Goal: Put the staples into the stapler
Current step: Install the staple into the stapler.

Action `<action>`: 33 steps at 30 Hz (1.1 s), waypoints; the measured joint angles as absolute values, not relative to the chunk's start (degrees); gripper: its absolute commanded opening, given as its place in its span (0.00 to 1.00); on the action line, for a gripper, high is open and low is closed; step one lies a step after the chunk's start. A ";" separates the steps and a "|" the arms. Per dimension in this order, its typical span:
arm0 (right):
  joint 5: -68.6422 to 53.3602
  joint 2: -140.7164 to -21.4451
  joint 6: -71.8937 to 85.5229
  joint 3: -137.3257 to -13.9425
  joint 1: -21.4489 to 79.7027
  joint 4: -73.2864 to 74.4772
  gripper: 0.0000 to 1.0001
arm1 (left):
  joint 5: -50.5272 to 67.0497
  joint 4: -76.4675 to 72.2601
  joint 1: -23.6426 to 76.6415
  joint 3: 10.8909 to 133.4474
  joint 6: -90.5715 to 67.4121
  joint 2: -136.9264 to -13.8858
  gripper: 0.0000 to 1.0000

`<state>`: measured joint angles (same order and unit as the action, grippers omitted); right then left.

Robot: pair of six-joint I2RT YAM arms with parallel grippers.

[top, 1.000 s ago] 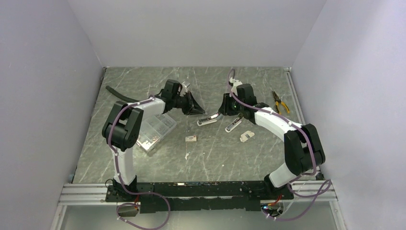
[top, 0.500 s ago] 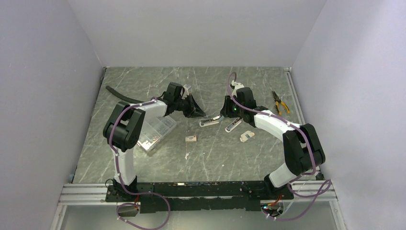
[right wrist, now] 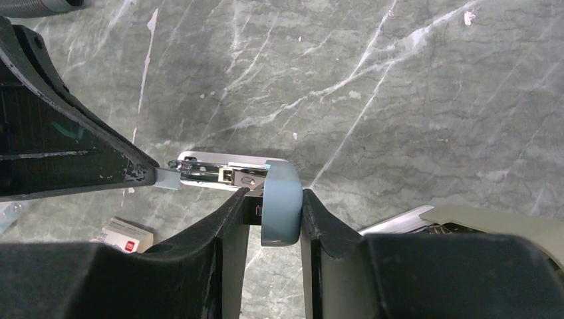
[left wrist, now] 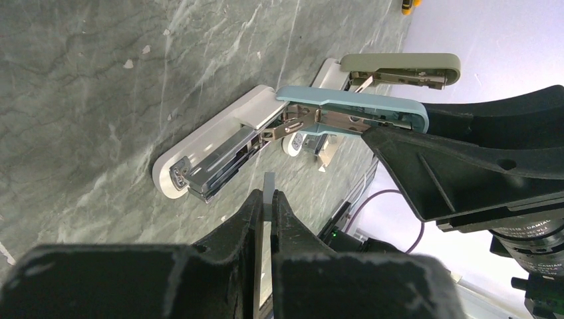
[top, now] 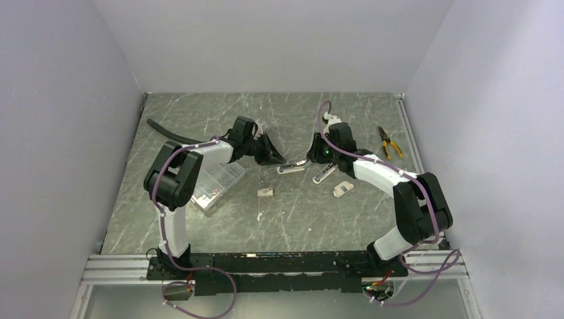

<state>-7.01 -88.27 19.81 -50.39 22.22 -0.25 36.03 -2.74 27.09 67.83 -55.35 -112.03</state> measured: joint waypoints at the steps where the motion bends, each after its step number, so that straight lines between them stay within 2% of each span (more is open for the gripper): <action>1: -6.87 -88.25 19.97 -50.30 22.22 -0.47 0.33 | 35.97 -2.74 27.11 67.75 -55.33 -112.03 0.03; 33: -6.92 -88.03 20.58 -49.41 22.22 -2.07 0.34 | 33.36 -2.09 27.49 67.64 -54.78 -114.10 0.03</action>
<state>-6.92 -88.03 20.58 -49.41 22.22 -2.07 33.36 -2.09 27.49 67.64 -54.78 -114.10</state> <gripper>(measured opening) 0.345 0.096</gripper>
